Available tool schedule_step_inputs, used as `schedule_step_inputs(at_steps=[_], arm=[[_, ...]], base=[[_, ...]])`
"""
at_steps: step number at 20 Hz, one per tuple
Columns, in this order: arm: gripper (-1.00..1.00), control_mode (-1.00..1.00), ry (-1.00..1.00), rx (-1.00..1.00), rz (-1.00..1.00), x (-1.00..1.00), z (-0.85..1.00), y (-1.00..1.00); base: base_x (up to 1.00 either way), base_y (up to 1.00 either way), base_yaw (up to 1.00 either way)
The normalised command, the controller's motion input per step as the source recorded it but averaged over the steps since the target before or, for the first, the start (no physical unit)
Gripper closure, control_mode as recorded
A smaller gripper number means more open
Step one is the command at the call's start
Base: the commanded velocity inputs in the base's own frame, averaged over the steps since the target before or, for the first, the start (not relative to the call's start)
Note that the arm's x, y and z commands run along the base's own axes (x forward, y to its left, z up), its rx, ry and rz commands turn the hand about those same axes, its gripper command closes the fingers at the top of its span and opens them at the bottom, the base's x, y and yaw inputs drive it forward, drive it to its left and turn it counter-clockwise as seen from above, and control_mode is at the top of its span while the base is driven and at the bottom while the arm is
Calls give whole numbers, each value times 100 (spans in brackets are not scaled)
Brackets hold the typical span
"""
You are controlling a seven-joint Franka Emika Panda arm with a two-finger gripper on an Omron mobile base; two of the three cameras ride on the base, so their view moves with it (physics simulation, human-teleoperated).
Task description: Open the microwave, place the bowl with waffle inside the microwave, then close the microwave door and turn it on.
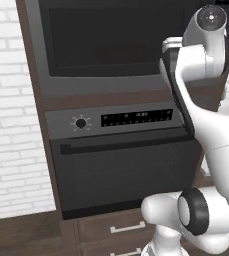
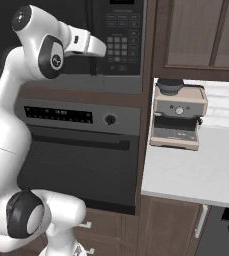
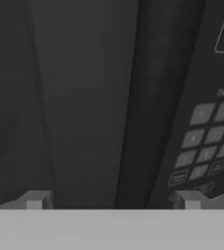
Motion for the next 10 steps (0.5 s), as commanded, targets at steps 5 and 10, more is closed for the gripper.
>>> schedule_step_inputs(at_steps=[5, 10], arm=[[-100, -100, 0, 10, 8, 77, 0, -27], [-100, -100, -7, 11, 5, 37, -8, -23]], base=[[0, 0, 0], [0, 0, 0]])
